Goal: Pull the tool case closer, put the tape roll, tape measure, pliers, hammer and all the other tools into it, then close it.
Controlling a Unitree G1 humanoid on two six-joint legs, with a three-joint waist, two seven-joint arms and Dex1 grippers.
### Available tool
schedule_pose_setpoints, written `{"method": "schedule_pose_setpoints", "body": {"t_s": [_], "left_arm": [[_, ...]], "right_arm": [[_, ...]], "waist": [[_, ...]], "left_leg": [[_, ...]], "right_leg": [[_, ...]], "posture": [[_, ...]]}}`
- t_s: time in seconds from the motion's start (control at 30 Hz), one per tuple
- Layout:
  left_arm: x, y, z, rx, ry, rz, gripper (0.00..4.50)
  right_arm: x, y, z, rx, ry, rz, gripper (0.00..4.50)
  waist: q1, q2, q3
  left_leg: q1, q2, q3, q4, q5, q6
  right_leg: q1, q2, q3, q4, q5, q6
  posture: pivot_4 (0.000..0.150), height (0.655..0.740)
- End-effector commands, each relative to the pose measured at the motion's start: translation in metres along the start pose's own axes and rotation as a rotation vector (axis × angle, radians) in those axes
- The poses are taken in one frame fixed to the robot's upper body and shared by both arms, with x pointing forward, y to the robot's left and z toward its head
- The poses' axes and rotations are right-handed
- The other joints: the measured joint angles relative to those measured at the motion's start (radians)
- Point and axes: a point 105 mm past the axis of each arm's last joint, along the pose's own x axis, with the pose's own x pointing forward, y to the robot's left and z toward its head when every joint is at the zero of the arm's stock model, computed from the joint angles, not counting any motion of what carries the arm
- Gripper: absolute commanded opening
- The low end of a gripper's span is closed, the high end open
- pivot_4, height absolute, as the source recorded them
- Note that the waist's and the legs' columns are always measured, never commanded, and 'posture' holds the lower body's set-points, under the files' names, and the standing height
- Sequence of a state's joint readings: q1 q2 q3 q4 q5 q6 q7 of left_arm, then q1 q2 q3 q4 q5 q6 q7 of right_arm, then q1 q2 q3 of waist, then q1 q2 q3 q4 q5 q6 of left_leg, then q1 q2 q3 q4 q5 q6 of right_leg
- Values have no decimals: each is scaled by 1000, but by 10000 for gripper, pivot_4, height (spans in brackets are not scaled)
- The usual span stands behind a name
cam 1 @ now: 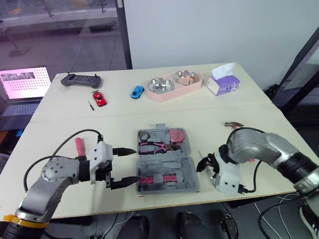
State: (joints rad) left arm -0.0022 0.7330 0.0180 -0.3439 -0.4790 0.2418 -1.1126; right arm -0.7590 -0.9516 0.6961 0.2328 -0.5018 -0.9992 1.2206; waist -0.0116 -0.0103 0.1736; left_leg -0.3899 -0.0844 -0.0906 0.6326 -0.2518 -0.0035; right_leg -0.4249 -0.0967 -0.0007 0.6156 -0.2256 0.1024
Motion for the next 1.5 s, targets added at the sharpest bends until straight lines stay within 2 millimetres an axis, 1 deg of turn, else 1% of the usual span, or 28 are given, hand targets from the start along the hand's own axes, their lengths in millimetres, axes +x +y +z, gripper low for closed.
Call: {"method": "schedule_pose_setpoints", "body": {"t_s": [0.03, 0.1, 0.17, 0.23, 0.37, 0.4, 0.47, 0.57, 0.67, 0.73, 0.83, 0.87, 1.0, 1.17, 1.2, 1.23, 1.27, 1.33, 1.37, 1.4, 1.43, 1.47, 1.5], "left_arm": [[-4, -1, 8, 37, -29, 19, 45000], [-6, -2, 6, 28, -30, 25, 45000], [-7, -3, 4, 24, -30, 31, 45000], [-7, -3, 3, 24, -32, 40, 45000], [-6, -2, 1, 26, -37, 52, 45000], [-7, -1, 1, 25, -41, 57, 45000], [-8, -1, 1, 24, -43, 62, 45000], [-10, -1, 0, 23, -40, 67, 45000], [-11, -1, -1, 24, -38, 75, 45000], [-11, -1, -2, 24, -39, 77, 45000], [-11, -1, -2, 25, -41, 80, 45000], [-11, -1, -2, 25, -41, 81, 45000], [-12, -1, -3, 24, -38, 80, 45000], [-11, 1, -4, 28, -39, 74, 45000], [-10, 1, -4, 28, -41, 72, 45000], [-9, 1, -5, 28, -42, 69, 45000], [-9, 1, -5, 28, -43, 66, 45000], [-8, 2, -6, 29, -44, 64, 45000], [-8, 2, -6, 29, -45, 62, 45000], [-7, 2, -6, 29, -47, 61, 45000], [-7, 2, -7, 29, -48, 60, 45000], [-6, 2, -6, 30, -51, 58, 45000], [-5, 2, -6, 30, -53, 57, 45000]], "right_arm": [[0, -1, -12, -44, 47, 45, 34149], [2, -1, -16, -53, 56, 61, 34149], [2, -1, -25, -62, 83, 82, 34149], [4, 1, -30, -68, 93, 112, 34149], [16, 8, -30, -90, 77, 142, 34149], [22, 12, -29, -80, 68, 158, 34149], [30, 19, -28, -81, 56, 186, 34149], [36, 20, -26, -77, 43, 190, 34149], [41, 16, -24, -84, 37, 190, 25777], [43, 11, -23, -89, 32, 181, 16534], [45, 6, -21, -95, 24, 164, 1488], [46, 5, -20, -96, 22, 161, 636], [44, 0, -24, -85, 37, 134, 636], [19, -8, -39, -22, 95, 55, 636], [9, -11, -42, 16, 114, 22, 636], [-3, -15, -42, 99, 108, -30, 636], [-11, -18, -40, 160, 90, -63, 636], [-35, -27, -30, 416, -5, -159, 636], [-46, -28, -23, 536, -63, -178, 636], [-60, -23, -12, 712, -139, -166, 636], [-69, -20, -3, 822, -192, -144, 636], [-78, -20, 7, 984, -273, -142, 636], [-86, -26, 14, 1132, -358, -173, 636]], "waist": [[0, 0, 0], [0, 0, 0], [-1, 0, 0], [-1, 0, 0], [0, 0, 0], [0, 0, -1], [-1, -4, -3], [-2, -10, -7], [-2, -11, -7], [-3, -15, -10], [-8, -18, -11], [-9, -18, -11], [-10, -20, -13], [-10, -17, -11], [-9, -15, -9], [-7, -10, -7], [-4, -7, -4], [4, -3, -2], [9, -2, -2], [10, -2, -1], [16, 0, 0], [21, 1, 0], [24, 2, 1]], "left_leg": [[0, 0, 0, 0, 0, 0], [0, 0, 0, 0, 0, 0], [0, 0, 0, -1, 0, 0], [0, 0, 0, 0, 0, -1], [0, 0, 0, 0, 0, -1], [0, 0, 0, 0, 0, -1], [1, 0, 0, 0, 1, -1], [6, 1, 0, -1, 0, -1], [19, 2, 0, -2, -1, 1], [19, 3, -1, -2, -1, 1], [20, 4, 0, -2, -1, 1], [20, 5, 0, -2, -1, 0], [22, 11, 0, -2, -4, -5], [22, 13, 0, -2, -4, -5], [22, 13, 1, -2, -4, -5], [21, 13, 1, -2, -4, -5], [19, 13, 2, -1, -4, -5], [17, 13, 2, -1, -4, -5], [16, 12, 1, -1, -4, -5], [15, 12, 0, -1, -5, -4], [15, 12, 0, -1, -6, -3], [14, 12, 0, -1, -6, -3], [14, 12, 0, -1, -6, -3]], "right_leg": [[0, 0, 0, 0, 0, 0], [0, 1, 0, 1, 0, 0], [0, 1, 0, 1, 0, 0], [-1, 1, 0, 2, 0, 0], [-1, 1, 0, 2, 0, 0], [-1, 1, 0, 2, 0, 0], [0, 1, 0, 2, 0, 0], [5, 2, 0, 2, -1, -2], [19, 2, 0, -1, -2, -4], [19, 3, 0, -1, -2, -4], [19, 5, 0, -1, -2, -4], [19, 6, 1, -1, -2, -4], [19, 10, 1, -1, -2, -8], [19, 13, 1, 0, -2, -10], [18, 13, 2, 0, -2, -10], [17, 13, 2, 0, -2, -10], [16, 13, 3, 0, -2, -10], [14, 11, 3, 0, -2, -9], [14, 9, 3, 0, -2, -9], [14, 9, 3, -1, -2, -9], [14, 9, 3, -1, -2, -9], [14, 8, 3, -1, -2, -10], [13, 8, 3, -2, -2, -10]], "posture": [[1500, 7400], [1500, 7400], [1500, 7400], [1500, 7400], [1500, 7400], [1500, 7400], [1500, 7400], [1500, 7400], [1500, 7400], [1500, 7400], [1500, 7400], [1500, 7400], [1500, 7400], [1500, 7400], [1500, 7400], [1500, 7400], [1500, 7400], [1500, 7400], [1500, 7400], [1500, 7400], [1500, 7400], [1500, 7400], [1500, 7400]]}}
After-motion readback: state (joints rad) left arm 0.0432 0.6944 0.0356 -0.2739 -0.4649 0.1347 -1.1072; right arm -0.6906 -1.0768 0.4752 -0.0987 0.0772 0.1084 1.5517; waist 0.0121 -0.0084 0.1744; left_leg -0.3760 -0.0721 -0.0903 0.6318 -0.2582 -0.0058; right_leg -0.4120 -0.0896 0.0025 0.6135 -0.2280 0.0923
